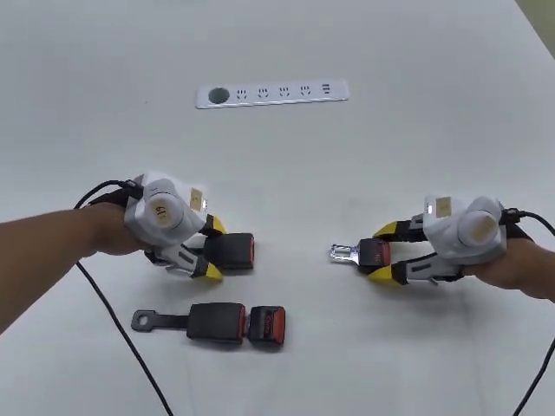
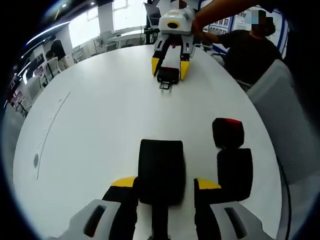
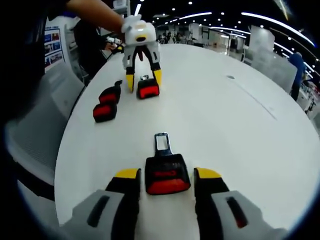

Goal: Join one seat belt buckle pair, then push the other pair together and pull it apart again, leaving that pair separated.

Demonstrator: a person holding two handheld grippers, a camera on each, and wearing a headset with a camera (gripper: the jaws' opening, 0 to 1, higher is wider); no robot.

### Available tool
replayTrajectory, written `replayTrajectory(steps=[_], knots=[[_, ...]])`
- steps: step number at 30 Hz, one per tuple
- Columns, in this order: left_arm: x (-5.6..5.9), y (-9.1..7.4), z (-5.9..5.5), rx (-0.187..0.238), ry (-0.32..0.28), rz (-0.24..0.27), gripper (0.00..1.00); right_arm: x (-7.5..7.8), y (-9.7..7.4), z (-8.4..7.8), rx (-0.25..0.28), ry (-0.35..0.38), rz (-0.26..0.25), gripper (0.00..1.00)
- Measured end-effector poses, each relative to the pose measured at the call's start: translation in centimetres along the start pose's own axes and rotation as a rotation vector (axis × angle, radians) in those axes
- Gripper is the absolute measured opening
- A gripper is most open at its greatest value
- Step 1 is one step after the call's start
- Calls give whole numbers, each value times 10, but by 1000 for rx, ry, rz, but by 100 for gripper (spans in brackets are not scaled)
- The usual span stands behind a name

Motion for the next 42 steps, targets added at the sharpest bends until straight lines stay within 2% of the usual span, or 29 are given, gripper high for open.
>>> replayTrajectory(steps=[1, 2, 3, 6, 7, 9, 10, 11, 12, 14, 16, 17, 18, 21, 26, 27, 29, 33, 39, 42], knots=[[4, -2, -1, -12, -19, -12, 52, 3, -2, 2, 12, 5, -29, 53], [6, -4, 0, -3, -10, -16, 57, 4, -2, 2, -2, 5, -43, 61], [9, -7, 1, 15, -2, -16, 61, 5, -2, 1, -10, 9, -56, 64], [8, -19, 2, 78, -68, 50, 68, 6, -4, 5, 5, 21, -123, 70], [9, -21, 3, 96, -90, 55, 69, 7, -4, 6, 16, 34, -139, 72], [11, -29, 5, 147, -151, 80, 76, 8, -5, 7, 32, 88, -178, 75], [8, -34, 5, 179, -176, 123, 79, 9, -6, 7, 42, 110, -209, 76], [8, -35, 5, 182, -185, 134, 80, 9, -7, 8, 45, 111, -222, 76], [7, -42, 3, 208, -265, 172, 81, 9, -9, 10, 51, 111, -256, 77], [9, -47, 1, 243, -310, 195, 82, 5, -11, 12, 71, 149, -279, 82], [11, -54, -4, 265, -360, 239, 84, 2, -13, 14, 69, 154, -310, 86], [15, -57, -5, 294, -384, 245, 86, 1, -14, 14, 70, 165, -328, 87], [18, -59, -6, 311, -400, 251, 87, 0, -16, 17, 85, 192, -353, 87], [29, -67, -13, 351, -450, 267, 89, -6, -19, 22, 95, 202, -389, 89], [48, -79, -26, 378, -483, 304, 92, -21, -20, 34, 119, 205, -423, 94], [51, -82, -28, 394, -503, 318, 92, -25, -21, 36, 124, 208, -430, 94], [58, -86, -29, 425, -500, 324, 94, -30, -21, 39, 122, 202, -438, 94], [64, -93, -42, 432, -509, 351, 94, -43, -22, 46, 136, 204, -453, 94], [78, -112, -51, 483, -519, 399, 96, -61, -24, 59, 149, 185, -461, 95], [84, -118, -54, 493, -520, 418, 96, -69, -26, 65, 154, 184, -466, 95]])
Point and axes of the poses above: the centre of the closed fingertips' face, and the gripper's own axes: y roughly forward along the fingers, x roughly to its right, z roughly out of its top, the point moved 5 cm from there along -y, roughly backward along the fingers, and after that the axes turned 12 degrees about -y, right-handed, at the moved point
